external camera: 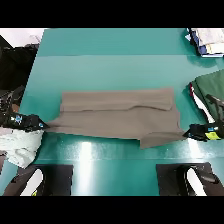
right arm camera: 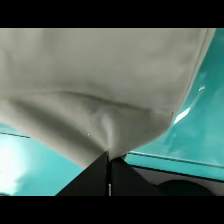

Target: Fold the shirts.

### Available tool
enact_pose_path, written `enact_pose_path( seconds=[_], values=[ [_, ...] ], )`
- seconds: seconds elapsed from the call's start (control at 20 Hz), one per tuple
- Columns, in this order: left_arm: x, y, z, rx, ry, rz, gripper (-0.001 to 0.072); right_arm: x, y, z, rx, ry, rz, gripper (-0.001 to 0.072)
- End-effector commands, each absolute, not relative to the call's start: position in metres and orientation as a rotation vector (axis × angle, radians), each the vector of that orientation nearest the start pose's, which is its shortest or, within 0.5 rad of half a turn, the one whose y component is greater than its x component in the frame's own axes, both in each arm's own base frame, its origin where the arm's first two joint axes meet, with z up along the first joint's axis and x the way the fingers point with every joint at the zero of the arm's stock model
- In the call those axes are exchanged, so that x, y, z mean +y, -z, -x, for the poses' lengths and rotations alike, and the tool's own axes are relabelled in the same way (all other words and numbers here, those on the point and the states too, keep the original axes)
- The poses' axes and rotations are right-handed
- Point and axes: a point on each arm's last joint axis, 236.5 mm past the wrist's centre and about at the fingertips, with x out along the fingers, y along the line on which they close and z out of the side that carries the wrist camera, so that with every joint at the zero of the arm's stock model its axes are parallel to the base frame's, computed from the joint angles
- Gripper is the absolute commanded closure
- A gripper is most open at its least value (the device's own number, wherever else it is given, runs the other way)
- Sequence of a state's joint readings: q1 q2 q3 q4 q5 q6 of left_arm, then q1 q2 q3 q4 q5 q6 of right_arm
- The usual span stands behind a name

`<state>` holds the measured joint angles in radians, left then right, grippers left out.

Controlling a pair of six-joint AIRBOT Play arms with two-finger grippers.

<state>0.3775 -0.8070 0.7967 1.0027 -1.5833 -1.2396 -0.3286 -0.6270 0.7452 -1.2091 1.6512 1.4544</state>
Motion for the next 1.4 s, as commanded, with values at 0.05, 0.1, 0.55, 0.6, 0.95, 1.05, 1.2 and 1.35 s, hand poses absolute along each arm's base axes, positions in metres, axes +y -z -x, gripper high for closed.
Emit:
enact_pose_path(
  seconds=[0.05, 0.1, 0.55, 0.6, 0.95, 1.05, 1.2, 1.35],
  values=[
    [-0.046, -0.060, -0.252, 1.206, 0.330, 0.477, 0.0684, 0.023, -0.073, -0.210, 1.251, -0.108, -0.374, 0.0696],
    [-0.042, -0.056, -0.262, 1.188, 0.310, 0.487, 0.0684, 0.022, -0.074, -0.227, 1.230, -0.112, -0.367, 0.0696],
    [-0.041, 0.000, -0.318, 1.231, 0.342, 0.672, 0.0683, 0.039, -0.027, -0.331, 1.354, -0.195, -0.334, 0.0696],
    [-0.037, 0.003, -0.325, 1.228, 0.330, 0.677, 0.0684, 0.040, -0.024, -0.338, 1.365, -0.197, -0.334, 0.0696],
    [-0.003, -0.018, -0.399, 1.046, 0.261, 0.632, 0.0391, 0.033, -0.007, -0.396, 1.334, -0.182, -0.360, 0.0556],
    [0.001, -0.033, -0.421, 0.944, 0.228, 0.701, 0.0153, 0.046, -0.021, -0.422, 1.255, -0.220, -0.452, 0.0080],
    [-0.011, -0.046, -0.423, 0.925, 0.277, 0.760, 0.0197, 0.046, -0.046, -0.435, 1.205, -0.279, -0.500, 0.0082],
    [-0.036, -0.046, -0.396, 1.022, 0.420, 0.725, 0.0674, 0.024, -0.038, -0.404, 1.309, -0.314, -0.500, 0.0082]
  ],
)
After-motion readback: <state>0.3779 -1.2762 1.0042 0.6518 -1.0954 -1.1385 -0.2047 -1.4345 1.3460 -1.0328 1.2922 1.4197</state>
